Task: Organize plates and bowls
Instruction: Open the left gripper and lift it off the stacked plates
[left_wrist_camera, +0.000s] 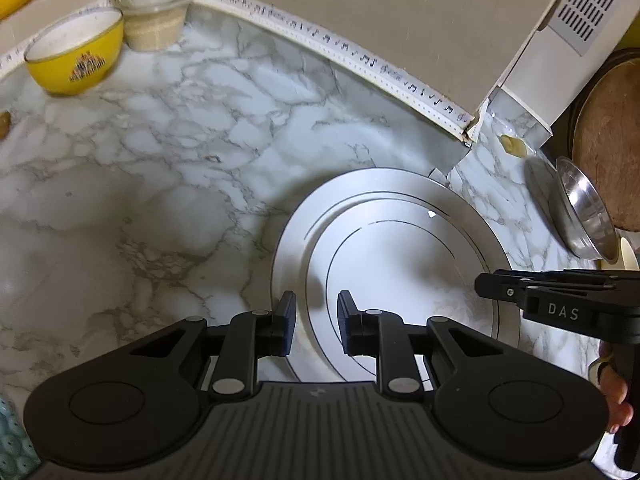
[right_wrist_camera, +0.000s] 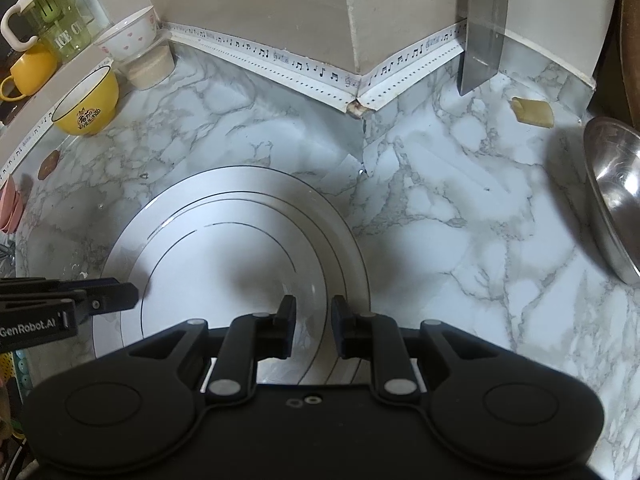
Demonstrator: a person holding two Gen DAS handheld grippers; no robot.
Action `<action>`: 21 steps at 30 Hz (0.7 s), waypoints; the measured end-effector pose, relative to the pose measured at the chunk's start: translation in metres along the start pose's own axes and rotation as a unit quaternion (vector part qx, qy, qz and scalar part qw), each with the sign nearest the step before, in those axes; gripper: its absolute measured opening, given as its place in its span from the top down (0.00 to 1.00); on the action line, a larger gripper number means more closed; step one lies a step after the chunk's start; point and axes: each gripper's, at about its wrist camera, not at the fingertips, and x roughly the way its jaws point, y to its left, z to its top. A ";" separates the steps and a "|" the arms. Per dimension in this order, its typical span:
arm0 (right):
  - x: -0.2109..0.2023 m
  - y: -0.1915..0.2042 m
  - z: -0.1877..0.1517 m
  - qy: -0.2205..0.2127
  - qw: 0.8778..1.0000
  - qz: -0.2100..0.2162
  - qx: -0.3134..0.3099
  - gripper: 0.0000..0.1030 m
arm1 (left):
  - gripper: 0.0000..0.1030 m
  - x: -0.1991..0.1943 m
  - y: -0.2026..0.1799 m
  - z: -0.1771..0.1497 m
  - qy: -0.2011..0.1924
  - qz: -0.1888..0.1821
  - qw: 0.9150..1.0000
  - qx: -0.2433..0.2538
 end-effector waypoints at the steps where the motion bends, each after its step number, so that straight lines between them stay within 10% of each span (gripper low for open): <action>1: -0.002 0.000 -0.001 -0.003 1.000 0.000 0.001 0.80 | 0.79 -0.003 -0.001 0.000 -0.005 0.001 1.000 0.004; 21: -0.113 -0.014 -0.043 -0.120 0.992 -0.019 0.024 0.79 | 0.79 -0.070 -0.093 -0.016 -0.116 -0.066 0.982 0.132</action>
